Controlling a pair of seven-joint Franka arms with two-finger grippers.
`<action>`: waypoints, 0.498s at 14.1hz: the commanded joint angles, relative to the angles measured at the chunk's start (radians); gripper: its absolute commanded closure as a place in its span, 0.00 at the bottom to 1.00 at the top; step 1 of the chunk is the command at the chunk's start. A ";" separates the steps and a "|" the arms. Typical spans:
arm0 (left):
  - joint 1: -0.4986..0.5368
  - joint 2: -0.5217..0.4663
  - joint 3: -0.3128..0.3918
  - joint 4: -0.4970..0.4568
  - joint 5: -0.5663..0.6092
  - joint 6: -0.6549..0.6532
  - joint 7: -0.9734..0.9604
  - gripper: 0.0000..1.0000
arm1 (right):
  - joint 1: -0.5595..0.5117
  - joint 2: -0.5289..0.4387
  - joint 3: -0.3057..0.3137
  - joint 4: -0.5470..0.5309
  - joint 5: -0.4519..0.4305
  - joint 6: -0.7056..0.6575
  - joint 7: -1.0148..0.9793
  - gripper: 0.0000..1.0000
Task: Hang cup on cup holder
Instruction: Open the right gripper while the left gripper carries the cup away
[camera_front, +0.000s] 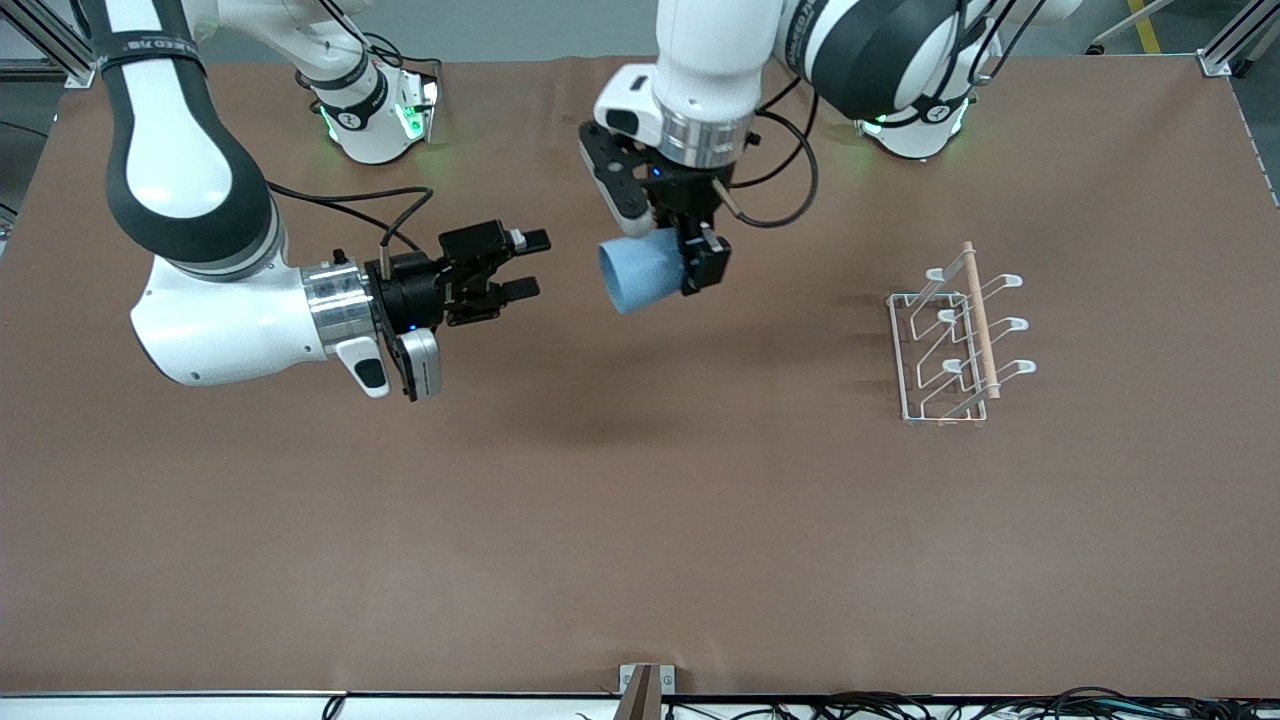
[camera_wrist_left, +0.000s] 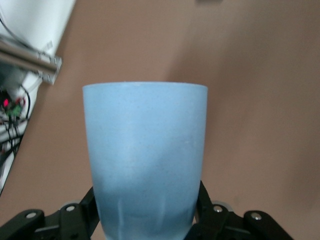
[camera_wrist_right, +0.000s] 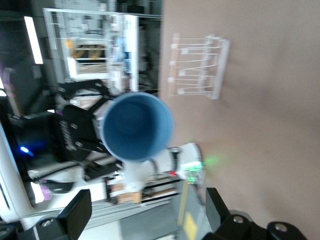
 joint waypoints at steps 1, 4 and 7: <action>0.065 0.003 -0.004 -0.012 0.055 -0.126 0.125 0.63 | -0.013 -0.083 -0.030 -0.038 -0.166 0.021 0.010 0.00; 0.130 0.003 -0.004 -0.038 0.144 -0.284 0.213 0.63 | -0.016 -0.177 -0.061 -0.096 -0.406 0.030 0.017 0.00; 0.154 0.005 -0.004 -0.095 0.314 -0.420 0.247 0.63 | -0.074 -0.237 -0.084 -0.136 -0.607 0.047 0.017 0.00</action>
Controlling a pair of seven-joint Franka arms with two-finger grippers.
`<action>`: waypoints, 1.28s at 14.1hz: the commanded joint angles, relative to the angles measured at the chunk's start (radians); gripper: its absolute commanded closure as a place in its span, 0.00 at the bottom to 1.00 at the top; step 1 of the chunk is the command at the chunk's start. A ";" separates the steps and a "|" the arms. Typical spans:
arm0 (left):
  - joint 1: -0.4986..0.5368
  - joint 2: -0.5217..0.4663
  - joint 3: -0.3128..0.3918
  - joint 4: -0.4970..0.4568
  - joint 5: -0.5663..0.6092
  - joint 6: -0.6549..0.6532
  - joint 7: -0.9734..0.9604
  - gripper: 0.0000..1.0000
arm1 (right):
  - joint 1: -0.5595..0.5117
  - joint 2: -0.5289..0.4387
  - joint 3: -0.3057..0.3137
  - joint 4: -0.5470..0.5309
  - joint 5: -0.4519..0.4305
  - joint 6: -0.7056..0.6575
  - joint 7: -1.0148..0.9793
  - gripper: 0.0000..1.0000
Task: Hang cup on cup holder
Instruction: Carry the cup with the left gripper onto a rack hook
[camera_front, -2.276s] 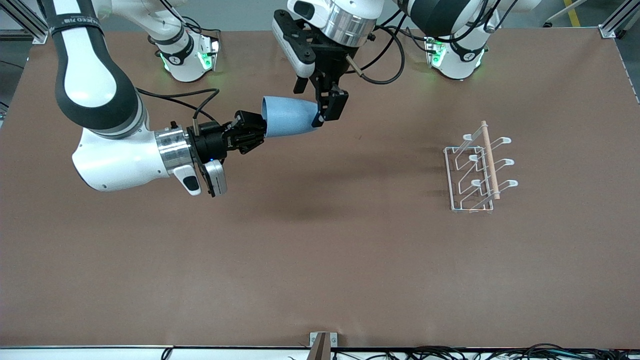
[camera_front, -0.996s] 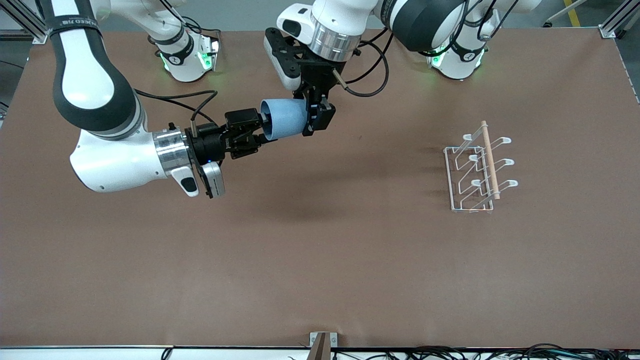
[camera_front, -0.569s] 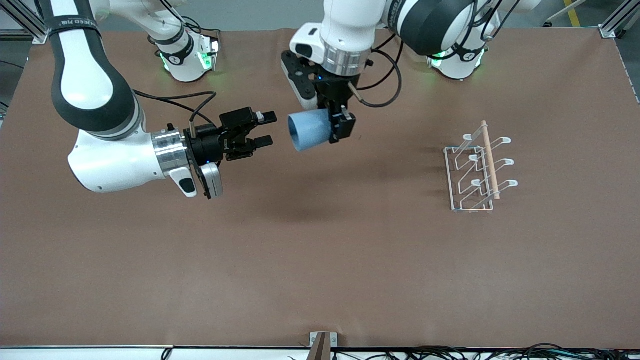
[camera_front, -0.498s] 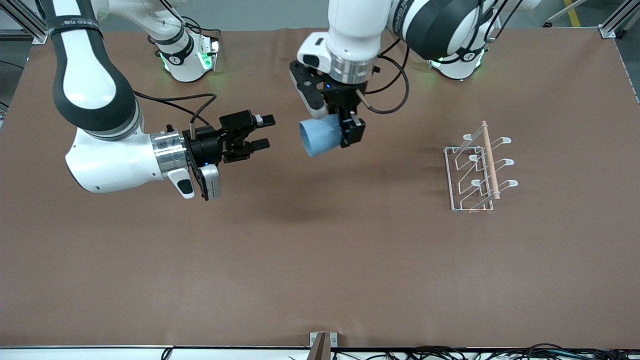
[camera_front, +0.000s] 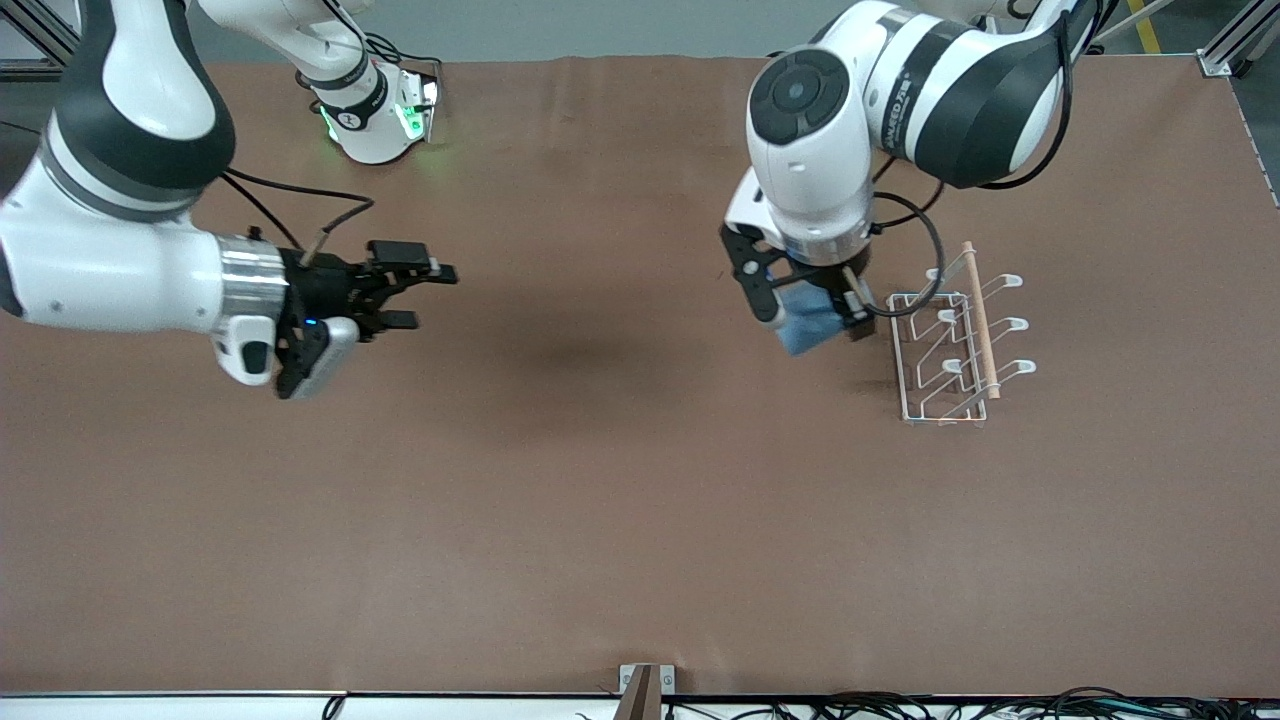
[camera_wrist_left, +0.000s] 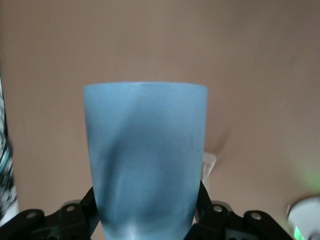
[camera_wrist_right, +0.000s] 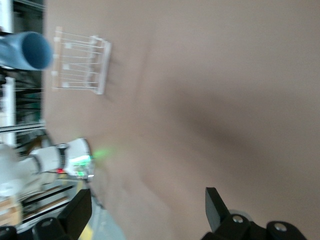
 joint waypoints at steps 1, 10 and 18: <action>0.023 -0.009 -0.008 -0.069 0.123 -0.079 0.027 0.63 | -0.070 -0.089 -0.001 -0.081 -0.180 0.031 0.008 0.00; 0.095 0.096 -0.007 -0.189 0.506 -0.256 0.226 0.63 | -0.212 -0.130 0.018 0.022 -0.559 0.030 0.197 0.00; 0.058 0.251 -0.005 -0.192 0.669 -0.324 0.229 0.62 | -0.159 -0.121 0.018 0.171 -0.575 -0.097 0.273 0.00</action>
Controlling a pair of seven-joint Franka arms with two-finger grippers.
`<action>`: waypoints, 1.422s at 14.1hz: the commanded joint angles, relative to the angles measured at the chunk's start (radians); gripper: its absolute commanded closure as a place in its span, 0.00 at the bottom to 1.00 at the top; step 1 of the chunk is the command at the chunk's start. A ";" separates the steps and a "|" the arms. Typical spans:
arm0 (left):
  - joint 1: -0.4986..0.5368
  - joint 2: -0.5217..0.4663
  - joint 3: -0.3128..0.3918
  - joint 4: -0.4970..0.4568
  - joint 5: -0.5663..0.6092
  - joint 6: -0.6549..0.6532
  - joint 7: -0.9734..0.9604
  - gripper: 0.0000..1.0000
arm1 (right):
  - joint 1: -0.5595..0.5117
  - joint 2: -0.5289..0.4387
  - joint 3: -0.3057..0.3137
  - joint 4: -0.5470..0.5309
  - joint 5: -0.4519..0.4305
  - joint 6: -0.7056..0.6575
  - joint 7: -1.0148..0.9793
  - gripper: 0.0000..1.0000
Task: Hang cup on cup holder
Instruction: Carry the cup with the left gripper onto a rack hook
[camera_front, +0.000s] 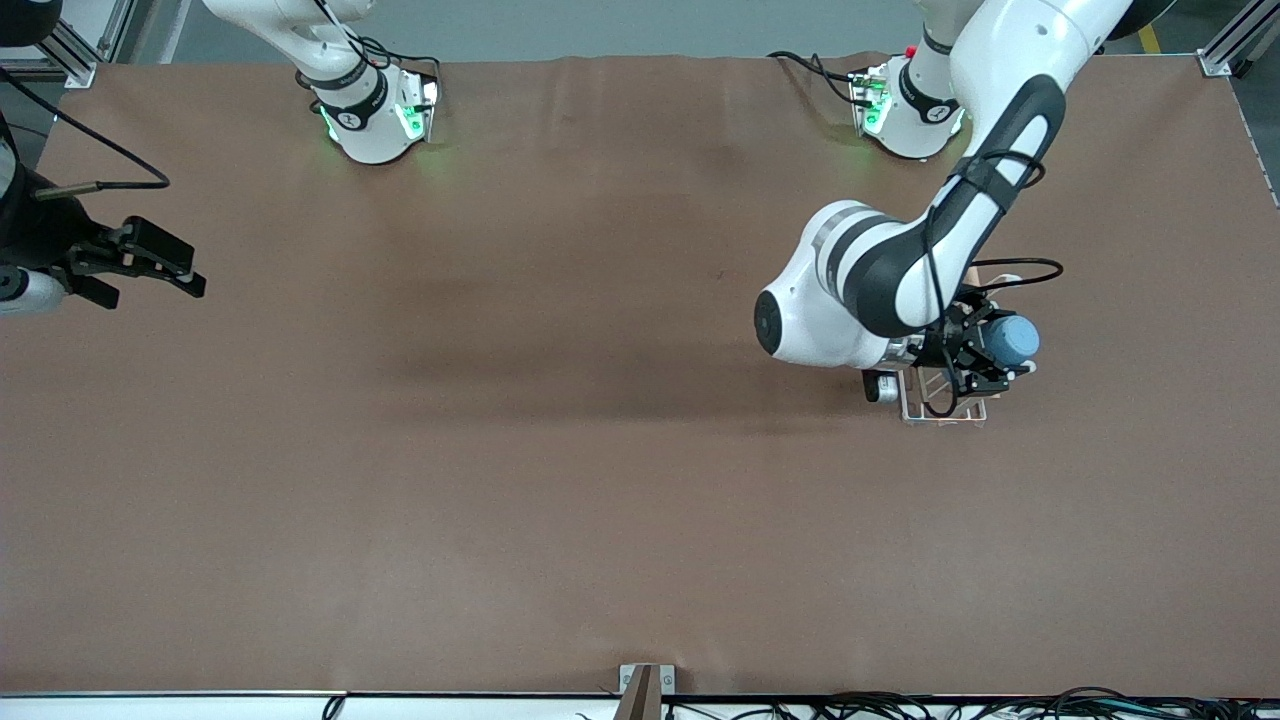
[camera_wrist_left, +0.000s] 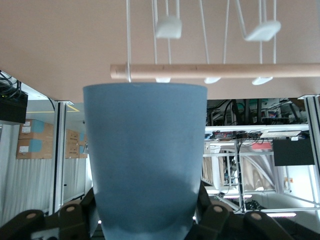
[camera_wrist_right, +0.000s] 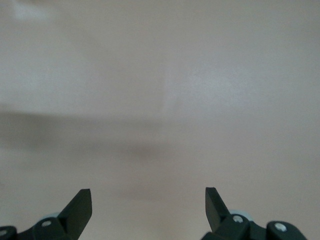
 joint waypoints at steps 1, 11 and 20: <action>-0.015 0.032 -0.006 0.010 0.031 -0.026 0.008 0.62 | -0.006 0.003 0.003 0.017 -0.024 -0.031 0.007 0.00; -0.016 0.107 -0.006 -0.023 0.077 -0.044 -0.070 0.56 | -0.012 -0.130 0.000 -0.210 -0.085 0.094 0.034 0.00; -0.045 0.130 -0.023 0.026 0.068 -0.045 -0.352 0.00 | -0.055 -0.092 -0.003 -0.115 -0.099 0.085 0.045 0.00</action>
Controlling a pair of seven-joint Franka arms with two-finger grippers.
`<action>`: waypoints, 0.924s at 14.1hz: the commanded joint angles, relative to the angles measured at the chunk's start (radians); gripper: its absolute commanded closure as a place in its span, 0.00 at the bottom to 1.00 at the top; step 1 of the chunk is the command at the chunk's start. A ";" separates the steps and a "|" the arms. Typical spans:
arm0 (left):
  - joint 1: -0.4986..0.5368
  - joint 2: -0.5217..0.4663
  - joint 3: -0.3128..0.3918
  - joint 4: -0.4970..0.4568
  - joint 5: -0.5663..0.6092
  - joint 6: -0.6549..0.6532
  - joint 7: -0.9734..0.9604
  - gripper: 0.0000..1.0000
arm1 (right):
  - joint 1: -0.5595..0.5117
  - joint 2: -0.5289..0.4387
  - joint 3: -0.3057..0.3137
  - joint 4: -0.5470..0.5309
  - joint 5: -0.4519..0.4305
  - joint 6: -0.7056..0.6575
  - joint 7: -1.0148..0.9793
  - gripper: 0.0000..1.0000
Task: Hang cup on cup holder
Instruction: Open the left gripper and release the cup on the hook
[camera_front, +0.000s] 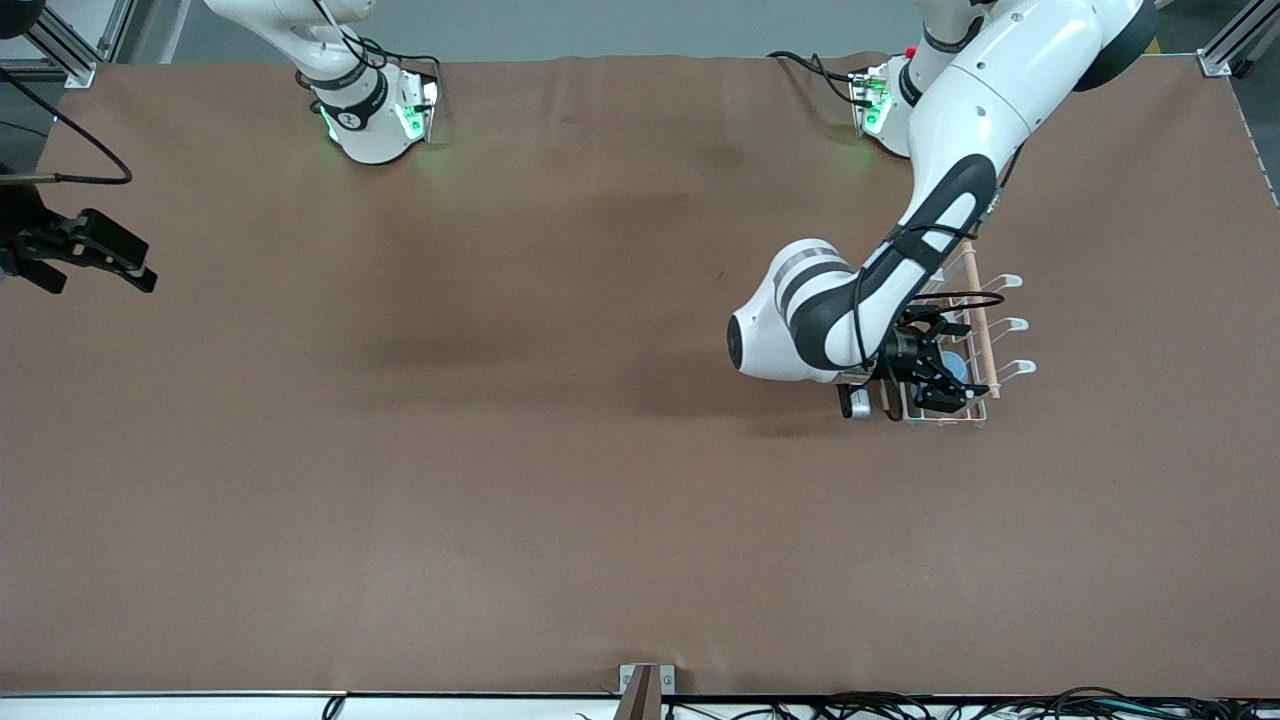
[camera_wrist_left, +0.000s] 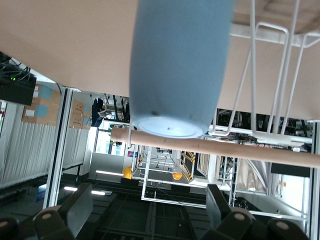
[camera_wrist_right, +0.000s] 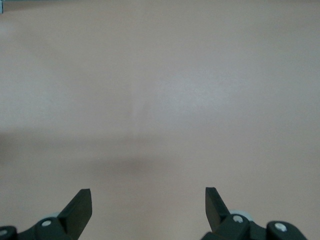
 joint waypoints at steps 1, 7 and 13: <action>-0.027 -0.021 -0.026 0.095 -0.045 -0.021 -0.066 0.00 | -0.005 0.006 0.010 0.015 -0.021 -0.015 0.060 0.00; -0.015 -0.049 -0.101 0.332 -0.233 -0.004 -0.475 0.00 | 0.002 0.006 0.013 0.010 -0.010 -0.041 0.121 0.00; 0.051 -0.130 -0.141 0.384 -0.344 0.135 -0.646 0.00 | -0.005 0.008 0.013 0.007 -0.007 -0.040 0.104 0.00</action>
